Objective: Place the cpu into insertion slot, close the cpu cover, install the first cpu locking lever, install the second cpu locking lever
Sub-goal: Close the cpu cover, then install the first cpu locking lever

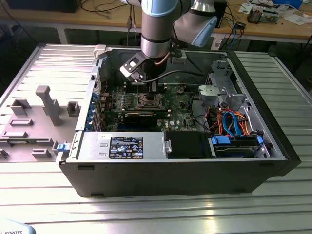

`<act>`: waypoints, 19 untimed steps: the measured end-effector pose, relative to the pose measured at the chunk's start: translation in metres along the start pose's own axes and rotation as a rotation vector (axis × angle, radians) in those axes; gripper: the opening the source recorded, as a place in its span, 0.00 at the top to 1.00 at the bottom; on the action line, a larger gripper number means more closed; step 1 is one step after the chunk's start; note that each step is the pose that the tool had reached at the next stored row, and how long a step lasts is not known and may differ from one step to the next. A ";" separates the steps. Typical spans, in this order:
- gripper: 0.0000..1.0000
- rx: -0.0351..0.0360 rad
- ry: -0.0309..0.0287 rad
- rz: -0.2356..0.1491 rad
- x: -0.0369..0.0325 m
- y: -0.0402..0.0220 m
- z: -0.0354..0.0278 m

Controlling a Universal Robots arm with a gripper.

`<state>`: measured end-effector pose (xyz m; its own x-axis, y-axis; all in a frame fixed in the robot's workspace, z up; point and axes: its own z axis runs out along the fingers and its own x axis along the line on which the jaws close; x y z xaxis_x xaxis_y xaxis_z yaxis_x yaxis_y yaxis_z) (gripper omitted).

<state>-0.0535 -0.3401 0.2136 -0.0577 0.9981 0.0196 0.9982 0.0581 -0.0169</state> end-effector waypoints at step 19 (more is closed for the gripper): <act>0.89 -0.0027 0.0001 -0.001 0.0002 0.0000 -0.0090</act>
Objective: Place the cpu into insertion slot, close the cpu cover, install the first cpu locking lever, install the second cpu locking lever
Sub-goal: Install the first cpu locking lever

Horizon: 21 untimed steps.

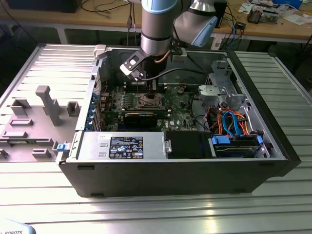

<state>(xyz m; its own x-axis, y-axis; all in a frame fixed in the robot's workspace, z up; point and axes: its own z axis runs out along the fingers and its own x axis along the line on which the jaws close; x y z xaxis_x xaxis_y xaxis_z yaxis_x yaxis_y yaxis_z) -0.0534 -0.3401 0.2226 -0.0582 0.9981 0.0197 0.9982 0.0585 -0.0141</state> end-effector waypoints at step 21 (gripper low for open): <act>0.89 0.0018 -0.0016 -0.094 0.0007 -0.0005 -0.0365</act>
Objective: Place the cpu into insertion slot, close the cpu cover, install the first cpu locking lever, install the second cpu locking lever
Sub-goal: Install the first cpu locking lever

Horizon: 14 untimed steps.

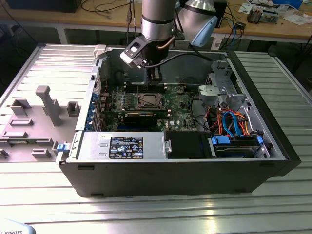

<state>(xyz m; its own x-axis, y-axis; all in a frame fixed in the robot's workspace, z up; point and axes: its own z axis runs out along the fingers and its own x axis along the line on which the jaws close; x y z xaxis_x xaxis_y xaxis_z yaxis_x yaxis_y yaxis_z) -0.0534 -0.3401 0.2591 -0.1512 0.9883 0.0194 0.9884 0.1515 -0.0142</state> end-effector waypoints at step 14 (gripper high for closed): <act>0.89 0.0082 -0.0060 -0.424 0.0001 -0.0004 0.0000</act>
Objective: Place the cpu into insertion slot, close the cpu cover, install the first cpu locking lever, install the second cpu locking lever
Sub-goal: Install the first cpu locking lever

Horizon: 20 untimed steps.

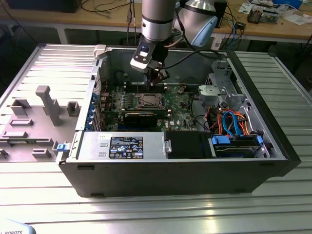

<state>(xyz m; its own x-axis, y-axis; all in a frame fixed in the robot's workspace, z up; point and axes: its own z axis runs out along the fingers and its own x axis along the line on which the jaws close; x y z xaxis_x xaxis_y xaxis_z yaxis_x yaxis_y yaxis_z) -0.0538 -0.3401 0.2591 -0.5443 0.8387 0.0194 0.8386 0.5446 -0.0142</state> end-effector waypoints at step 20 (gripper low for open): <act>0.89 -0.0239 -0.0248 -0.224 0.0005 -0.0012 0.0000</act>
<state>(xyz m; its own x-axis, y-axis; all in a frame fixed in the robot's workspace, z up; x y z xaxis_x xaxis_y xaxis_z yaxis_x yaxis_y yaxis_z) -0.0551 -0.3404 0.2591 -0.7170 0.6971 -0.0052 0.6970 0.7170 0.0115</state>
